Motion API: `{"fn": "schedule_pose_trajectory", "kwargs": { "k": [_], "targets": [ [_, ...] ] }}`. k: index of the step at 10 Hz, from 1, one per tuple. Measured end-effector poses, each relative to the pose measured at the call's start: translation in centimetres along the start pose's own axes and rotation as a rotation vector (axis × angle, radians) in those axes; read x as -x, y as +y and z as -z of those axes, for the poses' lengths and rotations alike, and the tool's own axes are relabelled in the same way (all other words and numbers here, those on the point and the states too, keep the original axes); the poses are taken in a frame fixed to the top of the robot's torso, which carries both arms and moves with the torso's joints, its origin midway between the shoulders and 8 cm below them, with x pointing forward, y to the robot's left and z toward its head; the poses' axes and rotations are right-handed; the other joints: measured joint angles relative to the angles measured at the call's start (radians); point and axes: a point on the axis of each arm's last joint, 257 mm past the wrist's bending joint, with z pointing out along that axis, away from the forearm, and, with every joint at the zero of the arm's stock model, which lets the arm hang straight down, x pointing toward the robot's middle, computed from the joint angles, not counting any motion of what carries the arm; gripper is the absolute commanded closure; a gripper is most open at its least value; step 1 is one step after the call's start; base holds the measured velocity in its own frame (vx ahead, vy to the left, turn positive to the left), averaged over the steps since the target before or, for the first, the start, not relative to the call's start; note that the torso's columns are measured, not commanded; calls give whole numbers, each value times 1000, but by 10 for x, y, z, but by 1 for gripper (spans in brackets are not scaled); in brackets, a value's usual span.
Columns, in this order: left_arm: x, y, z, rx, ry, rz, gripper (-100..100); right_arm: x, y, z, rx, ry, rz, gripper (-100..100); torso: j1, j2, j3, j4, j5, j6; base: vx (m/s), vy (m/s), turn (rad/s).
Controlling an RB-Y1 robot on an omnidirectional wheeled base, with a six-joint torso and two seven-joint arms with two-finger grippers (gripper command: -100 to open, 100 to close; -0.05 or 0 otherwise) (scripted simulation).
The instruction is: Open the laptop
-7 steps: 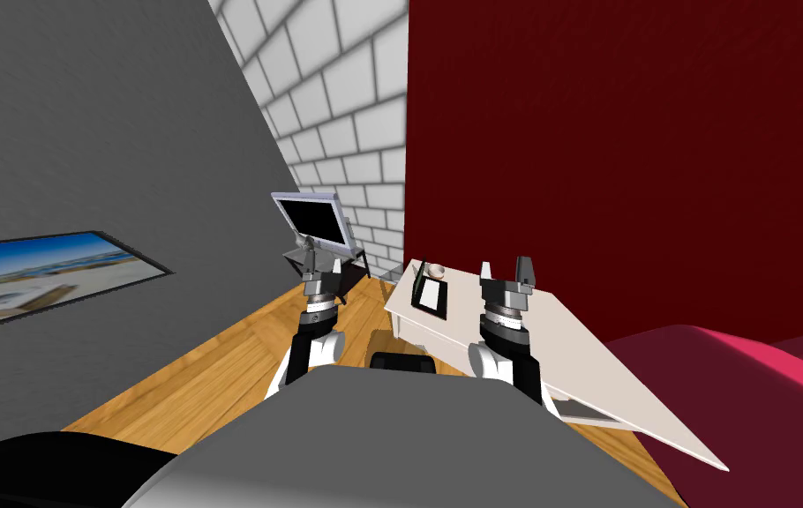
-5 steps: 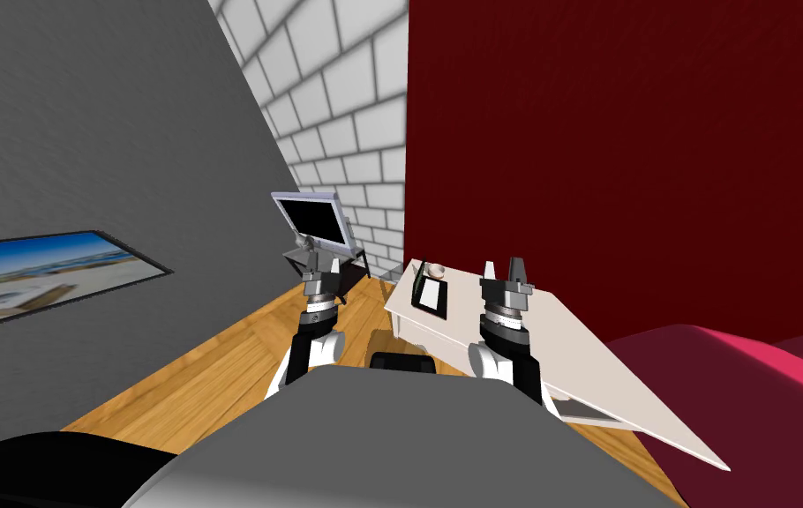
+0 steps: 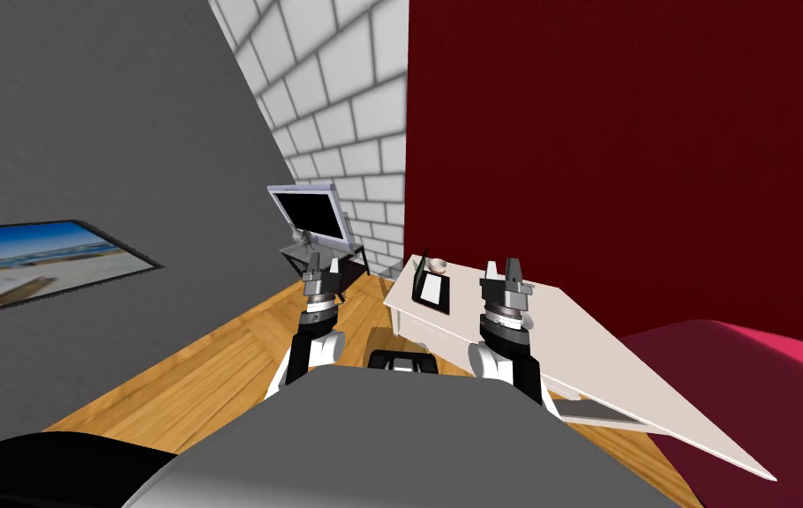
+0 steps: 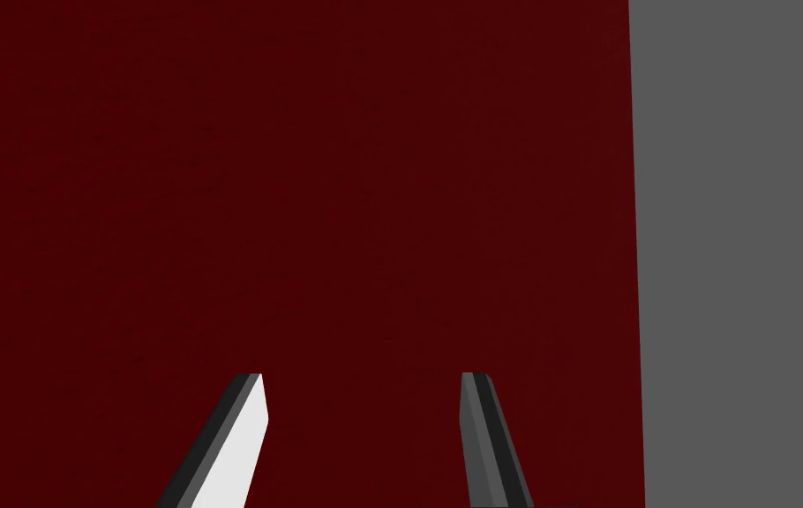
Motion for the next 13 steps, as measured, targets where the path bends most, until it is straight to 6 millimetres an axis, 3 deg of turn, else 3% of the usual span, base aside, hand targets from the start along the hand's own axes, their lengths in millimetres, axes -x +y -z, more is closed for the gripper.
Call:
{"fn": "schedule_pose_trajectory", "kwargs": {
  "k": [2, 3, 4, 7, 13],
  "targets": [
    [0, 0, 0, 0, 0, 0, 0, 0, 0, 0, 0, 0, 0, 0, 0, 148, -295, 148, 0, 0, 0, 0, 0],
    [0, 0, 0, 0, 0, 0, 0, 0, 0, 0, 0, 0, 0, -100, 0, 221, -443, 221, 0, 0, -12, 30, -23],
    [0, 0, 0, 0, 0, 0, 0, -4, -2, 1, -9, 27, 18, -100, 1, 256, -511, 255, 0, 0, -23, 73, -49],
    [0, 0, 0, 1, 0, 0, 0, -14, -20, 7, -60, 134, 124, -100, 3, 268, -537, 268, 1, 0, -17, 135, -63],
    [0, 0, 0, 1, 0, 0, 0, -18, -92, 43, -227, 340, 460, -100, 2, 266, -538, 268, 1, 0, 4, 191, -85]
  ]
}}
